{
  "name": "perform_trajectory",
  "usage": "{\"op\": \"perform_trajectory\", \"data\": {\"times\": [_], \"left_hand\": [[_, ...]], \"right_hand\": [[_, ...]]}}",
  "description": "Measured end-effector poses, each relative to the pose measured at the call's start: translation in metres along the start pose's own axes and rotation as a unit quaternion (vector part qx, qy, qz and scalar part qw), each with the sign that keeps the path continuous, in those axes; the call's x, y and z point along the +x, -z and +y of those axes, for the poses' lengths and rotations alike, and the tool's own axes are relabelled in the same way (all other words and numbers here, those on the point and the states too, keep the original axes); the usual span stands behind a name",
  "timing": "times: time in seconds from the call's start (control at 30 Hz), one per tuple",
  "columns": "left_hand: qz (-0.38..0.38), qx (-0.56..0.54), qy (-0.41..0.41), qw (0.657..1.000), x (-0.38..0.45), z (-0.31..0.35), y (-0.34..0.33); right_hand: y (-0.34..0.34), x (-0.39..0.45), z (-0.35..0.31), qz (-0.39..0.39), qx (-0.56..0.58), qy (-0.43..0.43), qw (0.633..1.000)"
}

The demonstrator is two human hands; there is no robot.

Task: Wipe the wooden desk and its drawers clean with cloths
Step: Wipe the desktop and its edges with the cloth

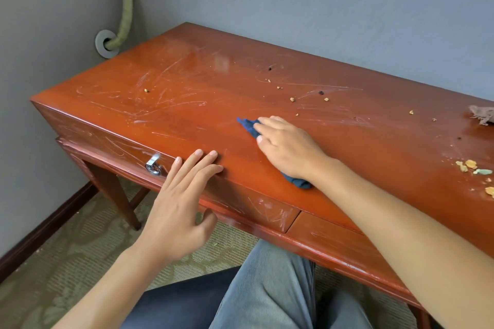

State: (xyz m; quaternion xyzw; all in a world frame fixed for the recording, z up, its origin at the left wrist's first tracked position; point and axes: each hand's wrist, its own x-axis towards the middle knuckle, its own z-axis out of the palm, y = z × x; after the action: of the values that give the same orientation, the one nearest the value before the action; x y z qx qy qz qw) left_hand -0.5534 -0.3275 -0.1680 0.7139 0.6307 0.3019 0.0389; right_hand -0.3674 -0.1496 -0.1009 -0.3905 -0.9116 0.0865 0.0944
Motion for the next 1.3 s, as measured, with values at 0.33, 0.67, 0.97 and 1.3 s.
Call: {"op": "perform_trajectory", "data": {"times": [0.33,0.67,0.97,1.3], "left_hand": [[-0.008,0.027,-0.025,0.999,-0.001,-0.011,0.003],[0.004,0.030,-0.019,0.999,-0.001,-0.011,0.003],[-0.017,0.219,0.078,0.972,-0.004,-0.037,0.023],[-0.018,0.169,0.080,0.982,-0.009,-0.041,0.015]], "right_hand": [[0.000,-0.033,0.000,0.051,0.082,0.047,0.994],[-0.012,-0.050,0.005,-0.006,0.049,0.167,0.985],[-0.024,0.018,-0.030,0.082,-0.032,0.042,0.995],[-0.011,0.064,-0.026,0.064,-0.037,0.004,0.997]]}}
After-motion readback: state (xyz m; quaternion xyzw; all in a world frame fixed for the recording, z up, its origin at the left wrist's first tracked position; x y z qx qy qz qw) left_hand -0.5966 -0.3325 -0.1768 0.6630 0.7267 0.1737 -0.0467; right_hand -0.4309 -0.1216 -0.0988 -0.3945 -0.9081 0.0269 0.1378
